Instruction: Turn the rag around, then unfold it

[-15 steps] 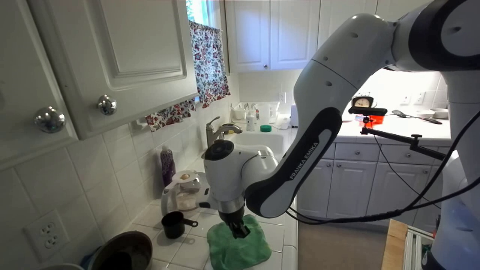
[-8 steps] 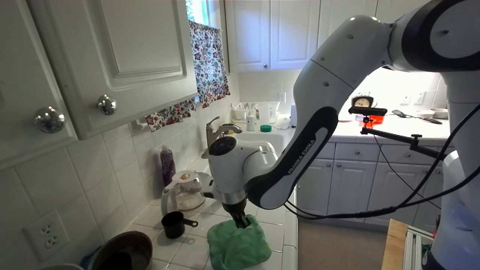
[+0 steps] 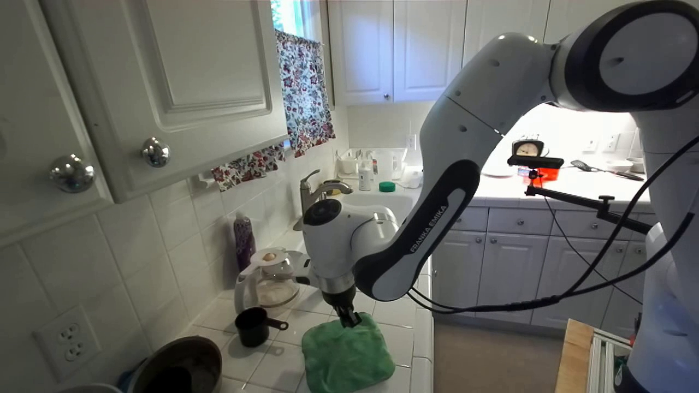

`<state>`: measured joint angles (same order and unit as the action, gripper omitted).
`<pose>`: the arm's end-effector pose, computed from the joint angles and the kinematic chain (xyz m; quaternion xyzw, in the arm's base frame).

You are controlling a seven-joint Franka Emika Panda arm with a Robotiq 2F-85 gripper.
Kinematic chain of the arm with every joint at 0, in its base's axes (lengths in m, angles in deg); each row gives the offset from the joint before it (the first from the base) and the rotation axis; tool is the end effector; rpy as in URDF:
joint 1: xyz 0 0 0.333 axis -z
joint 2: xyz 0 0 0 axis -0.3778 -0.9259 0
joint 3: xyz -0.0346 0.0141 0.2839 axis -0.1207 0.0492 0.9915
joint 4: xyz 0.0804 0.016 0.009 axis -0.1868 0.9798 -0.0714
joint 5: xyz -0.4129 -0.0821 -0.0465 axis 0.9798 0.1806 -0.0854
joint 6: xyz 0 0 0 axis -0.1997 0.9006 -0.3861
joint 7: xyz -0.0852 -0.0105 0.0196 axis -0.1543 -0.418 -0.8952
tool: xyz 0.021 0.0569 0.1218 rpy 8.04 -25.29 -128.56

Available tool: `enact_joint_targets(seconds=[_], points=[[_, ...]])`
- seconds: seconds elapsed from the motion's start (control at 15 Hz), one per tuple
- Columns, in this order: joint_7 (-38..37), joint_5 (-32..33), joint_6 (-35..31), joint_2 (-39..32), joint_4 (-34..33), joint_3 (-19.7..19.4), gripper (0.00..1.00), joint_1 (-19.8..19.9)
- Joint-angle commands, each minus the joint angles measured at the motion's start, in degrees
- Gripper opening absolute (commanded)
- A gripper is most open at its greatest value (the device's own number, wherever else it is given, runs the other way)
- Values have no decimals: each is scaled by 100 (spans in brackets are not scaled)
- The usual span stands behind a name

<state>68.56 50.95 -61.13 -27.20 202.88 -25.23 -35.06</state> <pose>0.5369 0.2011 0.1532 0.8039 0.5769 -0.0099 0.1442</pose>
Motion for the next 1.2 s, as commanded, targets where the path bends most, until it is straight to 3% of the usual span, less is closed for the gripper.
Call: enact_joint_targets(seconds=[0.0,1.13], points=[[128,149,10,-452,-468,19,0,19],[462,47,233,-1074,-1169,-19,0,59]])
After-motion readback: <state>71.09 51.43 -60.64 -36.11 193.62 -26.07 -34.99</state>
